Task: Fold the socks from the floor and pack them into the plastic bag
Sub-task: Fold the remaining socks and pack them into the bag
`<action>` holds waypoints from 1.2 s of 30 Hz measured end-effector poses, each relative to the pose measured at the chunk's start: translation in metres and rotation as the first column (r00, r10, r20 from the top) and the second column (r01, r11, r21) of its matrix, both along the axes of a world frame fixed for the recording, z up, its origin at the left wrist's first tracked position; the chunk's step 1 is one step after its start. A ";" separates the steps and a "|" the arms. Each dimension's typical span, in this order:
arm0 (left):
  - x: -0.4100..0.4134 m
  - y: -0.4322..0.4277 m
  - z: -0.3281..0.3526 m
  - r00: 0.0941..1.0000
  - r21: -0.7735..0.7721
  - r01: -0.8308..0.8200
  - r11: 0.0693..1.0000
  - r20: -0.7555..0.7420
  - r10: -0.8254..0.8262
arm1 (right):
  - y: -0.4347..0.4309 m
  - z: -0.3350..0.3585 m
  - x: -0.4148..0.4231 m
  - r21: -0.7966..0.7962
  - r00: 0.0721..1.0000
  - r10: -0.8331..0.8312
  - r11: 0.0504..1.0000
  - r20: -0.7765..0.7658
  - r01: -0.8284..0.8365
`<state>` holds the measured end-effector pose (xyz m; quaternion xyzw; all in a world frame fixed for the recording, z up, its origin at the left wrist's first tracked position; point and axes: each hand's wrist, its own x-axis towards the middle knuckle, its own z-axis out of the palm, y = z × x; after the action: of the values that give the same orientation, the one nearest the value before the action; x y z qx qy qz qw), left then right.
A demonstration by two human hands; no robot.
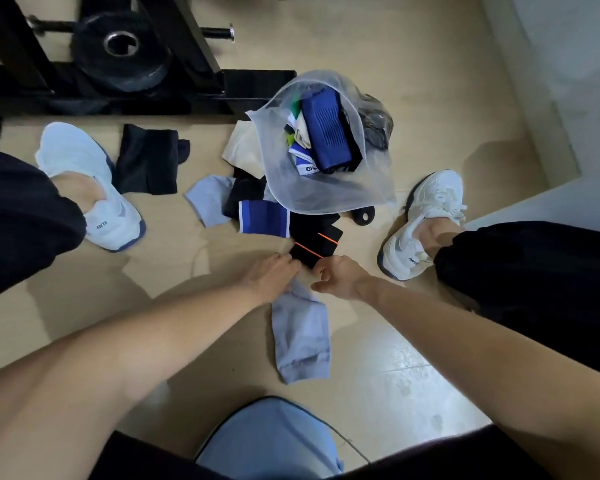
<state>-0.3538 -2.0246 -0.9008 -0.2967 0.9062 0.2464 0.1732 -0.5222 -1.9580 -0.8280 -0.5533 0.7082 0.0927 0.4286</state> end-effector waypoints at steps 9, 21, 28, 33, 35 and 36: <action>-0.001 -0.023 0.035 0.744 0.728 -0.337 0.596 -0.181 0.643 | -0.006 0.006 0.000 -0.115 0.942 -0.219 0.960 0.254 0.254; 0.019 -0.034 0.102 0.900 0.655 -0.329 0.680 0.001 0.435 | -0.021 0.122 -0.014 -0.310 0.953 -0.148 0.923 0.263 0.228; 0.042 -0.060 0.189 0.923 0.535 -0.315 0.784 -0.021 0.385 | -0.028 0.183 -0.021 -0.391 0.938 -0.305 0.853 0.166 0.346; 0.064 -0.073 0.236 0.870 0.572 -0.374 0.730 -0.057 0.490 | -0.026 0.191 -0.018 -0.410 0.792 -0.449 0.684 0.415 0.603; 0.069 -0.077 0.246 0.837 0.530 -0.422 0.736 -0.084 0.541 | -0.025 0.190 -0.016 -0.413 0.734 -0.479 0.615 0.482 0.672; 0.071 -0.079 0.250 0.821 0.501 -0.450 0.739 -0.095 0.564 | -0.024 0.188 -0.014 -0.410 0.707 -0.481 0.586 0.518 0.699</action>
<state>-0.2825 -2.1035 -0.6511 -0.4522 0.7196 0.5243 0.0528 -0.5365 -1.9825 -0.6401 -0.3902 0.7564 -0.3787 0.3636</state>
